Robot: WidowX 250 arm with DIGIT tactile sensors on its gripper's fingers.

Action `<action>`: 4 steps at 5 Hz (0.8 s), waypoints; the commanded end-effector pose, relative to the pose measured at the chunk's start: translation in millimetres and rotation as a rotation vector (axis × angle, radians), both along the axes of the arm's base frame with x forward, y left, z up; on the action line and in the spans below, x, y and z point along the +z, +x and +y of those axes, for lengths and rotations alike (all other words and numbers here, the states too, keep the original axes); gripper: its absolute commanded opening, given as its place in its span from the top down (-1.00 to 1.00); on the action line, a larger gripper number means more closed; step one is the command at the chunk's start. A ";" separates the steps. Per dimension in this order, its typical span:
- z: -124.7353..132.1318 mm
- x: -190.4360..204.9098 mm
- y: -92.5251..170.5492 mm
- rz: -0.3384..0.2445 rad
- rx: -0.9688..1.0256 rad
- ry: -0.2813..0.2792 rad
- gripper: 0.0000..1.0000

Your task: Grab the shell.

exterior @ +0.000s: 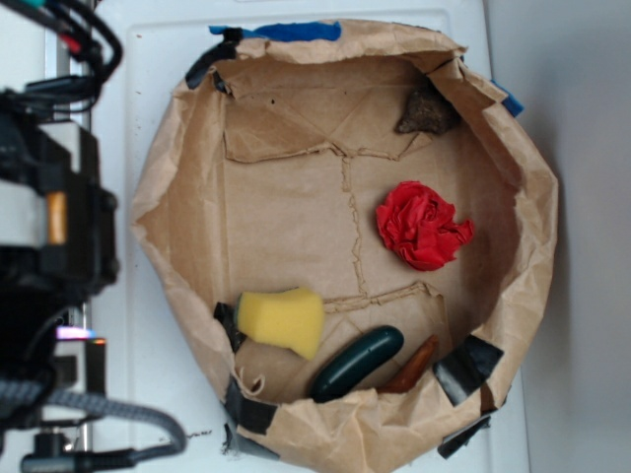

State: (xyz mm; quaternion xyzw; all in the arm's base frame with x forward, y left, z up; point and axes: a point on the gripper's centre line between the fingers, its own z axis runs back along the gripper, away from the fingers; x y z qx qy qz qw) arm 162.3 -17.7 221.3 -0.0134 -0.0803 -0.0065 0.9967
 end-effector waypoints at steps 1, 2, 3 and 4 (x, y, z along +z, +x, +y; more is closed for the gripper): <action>-1.1 -10.0 70.5 -0.009 -0.337 -0.070 -1.00; -9.0 -2.0 70.5 -0.053 -0.431 -0.041 -1.00; -9.0 -2.0 70.5 -0.053 -0.431 -0.041 -1.00; -9.0 -2.0 70.5 -0.053 -0.431 -0.041 -1.00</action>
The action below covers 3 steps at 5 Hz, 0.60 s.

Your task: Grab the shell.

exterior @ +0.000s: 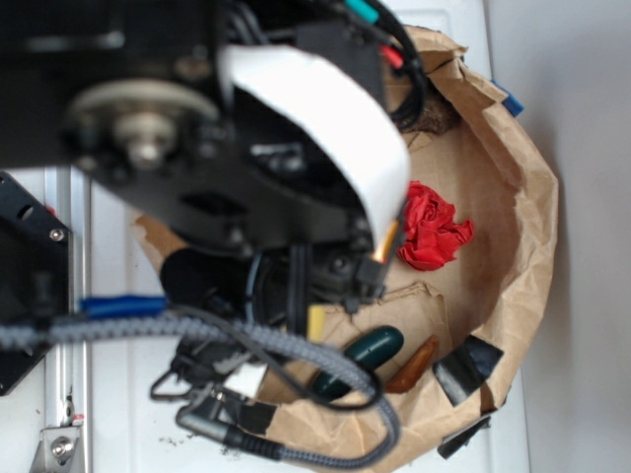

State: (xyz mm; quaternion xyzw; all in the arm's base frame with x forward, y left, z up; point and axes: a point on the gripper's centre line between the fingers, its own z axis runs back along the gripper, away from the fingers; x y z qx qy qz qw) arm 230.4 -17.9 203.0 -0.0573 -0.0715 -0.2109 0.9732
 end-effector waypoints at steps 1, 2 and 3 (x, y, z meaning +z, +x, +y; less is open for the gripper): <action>-7.1 5.3 22.9 -0.096 -0.140 -0.019 -1.00; -2.6 -4.6 42.1 -0.129 -0.257 -0.005 -1.00; 5.8 -10.4 48.6 -0.184 -0.308 0.001 -1.00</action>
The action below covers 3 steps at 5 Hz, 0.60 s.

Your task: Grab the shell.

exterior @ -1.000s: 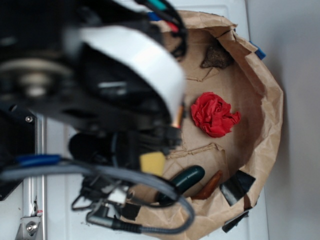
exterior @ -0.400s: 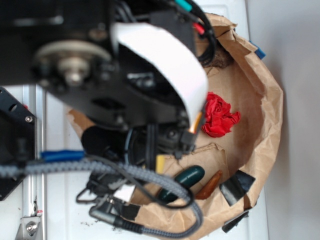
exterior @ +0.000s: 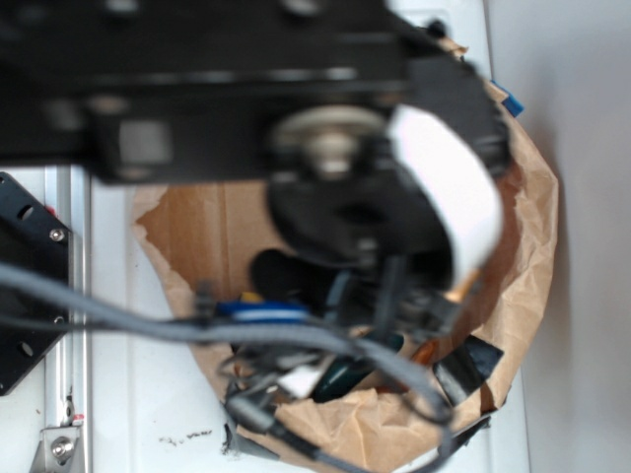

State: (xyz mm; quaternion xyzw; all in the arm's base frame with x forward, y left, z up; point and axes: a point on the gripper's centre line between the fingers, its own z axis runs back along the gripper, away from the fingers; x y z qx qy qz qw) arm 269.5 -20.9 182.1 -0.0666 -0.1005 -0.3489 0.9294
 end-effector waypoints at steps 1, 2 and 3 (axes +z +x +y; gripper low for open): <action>19.2 -10.8 8.0 -0.153 -0.070 -0.002 -1.00; 21.6 -44.0 9.6 -0.134 -0.110 0.038 -1.00; 22.9 -57.7 15.5 -0.130 -0.106 0.036 -1.00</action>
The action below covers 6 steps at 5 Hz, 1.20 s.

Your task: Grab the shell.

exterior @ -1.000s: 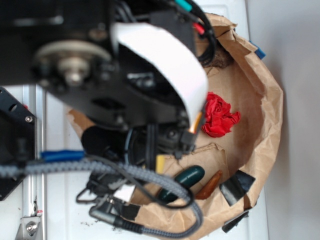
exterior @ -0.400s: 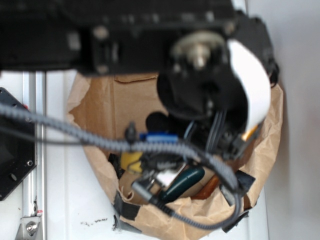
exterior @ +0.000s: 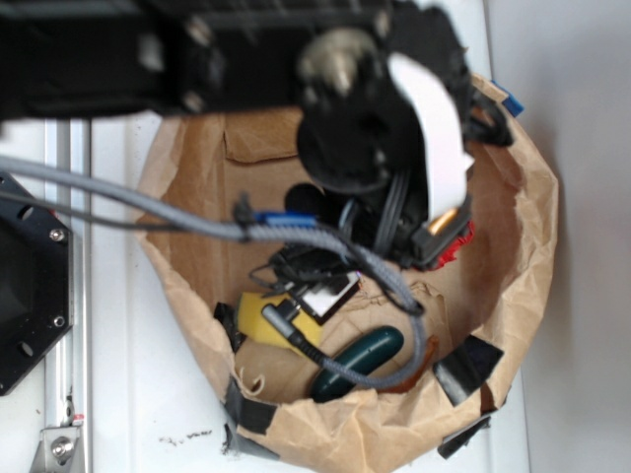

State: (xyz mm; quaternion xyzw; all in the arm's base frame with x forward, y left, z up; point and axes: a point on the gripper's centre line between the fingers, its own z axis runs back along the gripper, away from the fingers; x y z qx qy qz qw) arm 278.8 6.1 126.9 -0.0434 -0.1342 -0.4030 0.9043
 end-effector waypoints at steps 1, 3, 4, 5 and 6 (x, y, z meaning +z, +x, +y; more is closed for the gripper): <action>-9.4 -27.9 9.4 0.013 -0.016 0.007 -1.00; -47.1 -36.9 1.9 0.022 -0.099 -0.035 -1.00; -61.4 -38.8 2.4 0.020 -0.114 -0.059 -1.00; -72.7 -46.6 7.8 -0.023 -0.088 -0.050 -1.00; -72.7 -46.6 7.8 -0.023 -0.088 -0.050 -1.00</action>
